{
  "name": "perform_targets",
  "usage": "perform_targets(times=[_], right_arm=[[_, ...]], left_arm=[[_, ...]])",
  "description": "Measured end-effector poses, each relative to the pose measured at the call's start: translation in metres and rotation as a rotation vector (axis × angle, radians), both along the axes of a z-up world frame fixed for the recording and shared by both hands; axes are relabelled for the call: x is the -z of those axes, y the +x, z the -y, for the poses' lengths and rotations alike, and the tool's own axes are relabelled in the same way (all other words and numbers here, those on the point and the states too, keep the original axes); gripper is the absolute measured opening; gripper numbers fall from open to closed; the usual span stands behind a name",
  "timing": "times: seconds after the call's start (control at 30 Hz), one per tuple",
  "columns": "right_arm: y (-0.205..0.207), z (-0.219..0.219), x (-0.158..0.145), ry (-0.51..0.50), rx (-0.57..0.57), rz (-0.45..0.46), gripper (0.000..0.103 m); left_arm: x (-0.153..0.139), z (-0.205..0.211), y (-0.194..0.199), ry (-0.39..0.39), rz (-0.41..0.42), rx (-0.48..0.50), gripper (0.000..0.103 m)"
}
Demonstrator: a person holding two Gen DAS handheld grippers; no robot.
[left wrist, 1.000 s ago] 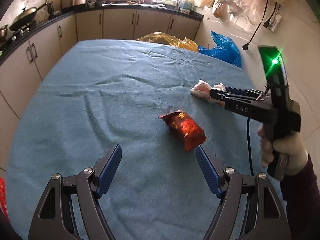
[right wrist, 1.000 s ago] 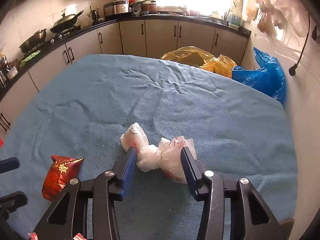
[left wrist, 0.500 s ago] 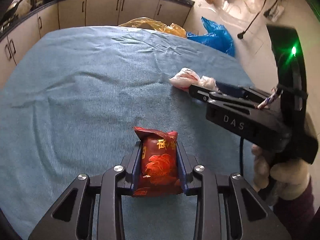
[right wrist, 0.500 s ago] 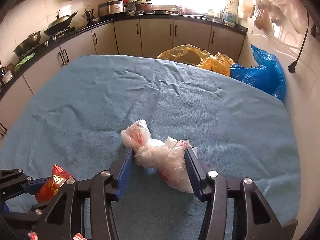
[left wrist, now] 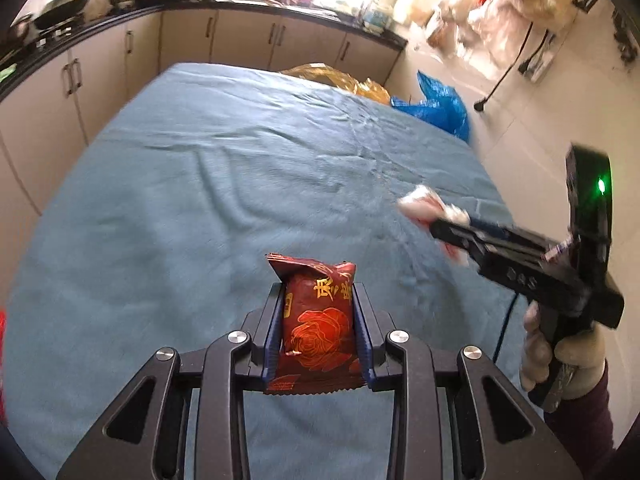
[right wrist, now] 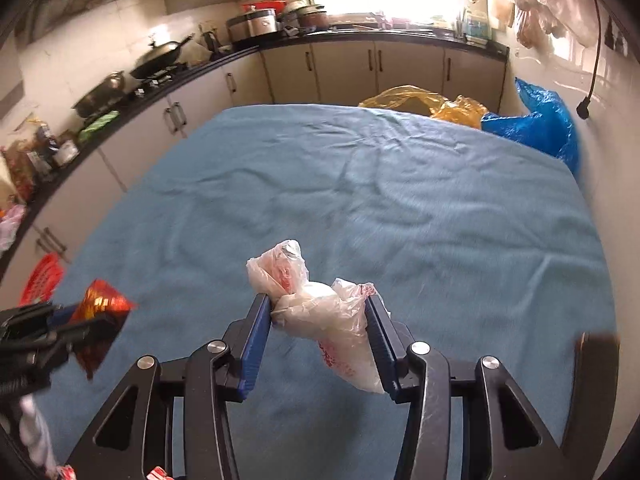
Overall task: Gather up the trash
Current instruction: 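Lift the red snack bag and white plastic bag and carry them toward the red basket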
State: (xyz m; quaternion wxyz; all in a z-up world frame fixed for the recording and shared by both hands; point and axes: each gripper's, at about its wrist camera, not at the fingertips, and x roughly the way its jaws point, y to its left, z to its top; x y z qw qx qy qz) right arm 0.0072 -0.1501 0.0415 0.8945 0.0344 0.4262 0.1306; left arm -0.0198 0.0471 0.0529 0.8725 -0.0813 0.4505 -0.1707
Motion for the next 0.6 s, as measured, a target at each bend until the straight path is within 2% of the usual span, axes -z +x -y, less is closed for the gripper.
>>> perform_targets(times=[0.2,0.33,0.43,0.53,0.6], right_arm=[[-0.057,-0.019,0.0,0.084,-0.027,-0.039,0.052],[-0.081,-0.036,0.012,0.146,-0.051,-0.123,0.052],[-0.091,-0.048,0.02,0.128,-0.046,-0.146,0.053],[-0.097,-0.059,0.025,0.082,-0.038,-0.122,0.058],[-0.101,-0.064,0.025,0.077,-0.053,-0.106,0.069]], left_arm=[[-0.007,-0.042,-0.053,-0.048,0.025,-0.079,0.031],[-0.001,-0.063,-0.076,-0.054,0.007,-0.111,0.031],[0.007,-0.078,-0.087,-0.051,-0.018,-0.123,0.031],[0.023,-0.093,-0.095,-0.044,-0.066,-0.146,0.031],[0.031,-0.1,-0.098,-0.038,-0.087,-0.162,0.031]])
